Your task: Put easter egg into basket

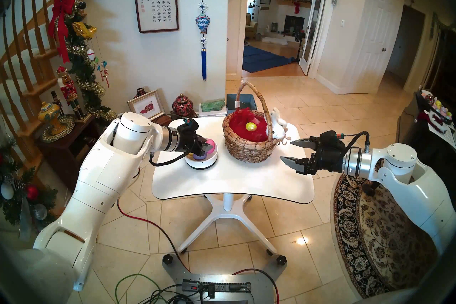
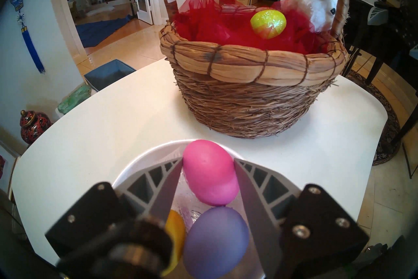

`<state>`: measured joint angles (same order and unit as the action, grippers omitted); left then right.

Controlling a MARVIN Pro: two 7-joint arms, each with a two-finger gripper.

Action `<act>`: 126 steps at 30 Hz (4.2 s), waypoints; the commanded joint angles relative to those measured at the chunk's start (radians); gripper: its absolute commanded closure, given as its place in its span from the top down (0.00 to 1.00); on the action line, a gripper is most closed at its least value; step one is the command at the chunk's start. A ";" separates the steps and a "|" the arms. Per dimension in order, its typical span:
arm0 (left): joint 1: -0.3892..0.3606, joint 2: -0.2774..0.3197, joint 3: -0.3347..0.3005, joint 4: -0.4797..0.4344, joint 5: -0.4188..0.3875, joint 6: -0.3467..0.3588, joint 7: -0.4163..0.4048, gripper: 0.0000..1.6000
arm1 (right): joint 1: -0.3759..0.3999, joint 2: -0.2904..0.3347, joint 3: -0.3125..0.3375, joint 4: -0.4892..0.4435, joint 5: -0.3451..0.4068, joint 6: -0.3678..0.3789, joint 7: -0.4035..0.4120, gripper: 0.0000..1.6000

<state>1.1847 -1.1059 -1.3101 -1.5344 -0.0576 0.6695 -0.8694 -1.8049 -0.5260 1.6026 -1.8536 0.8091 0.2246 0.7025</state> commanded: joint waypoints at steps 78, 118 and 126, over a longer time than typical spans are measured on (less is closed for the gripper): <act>-0.047 -0.048 0.046 0.071 0.074 -0.001 0.031 0.83 | 0.001 0.002 0.009 -0.001 0.002 -0.002 -0.001 1.00; -0.022 -0.025 -0.048 -0.038 0.007 0.019 -0.007 0.30 | 0.002 0.002 0.008 -0.001 0.002 -0.002 -0.001 1.00; -0.013 -0.021 -0.065 -0.090 -0.009 0.039 -0.021 0.33 | 0.002 0.002 0.008 -0.001 0.002 -0.002 -0.001 1.00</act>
<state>1.1757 -1.1223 -1.3573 -1.5778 -0.0496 0.7027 -0.8837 -1.8050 -0.5257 1.6024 -1.8536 0.8093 0.2245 0.7023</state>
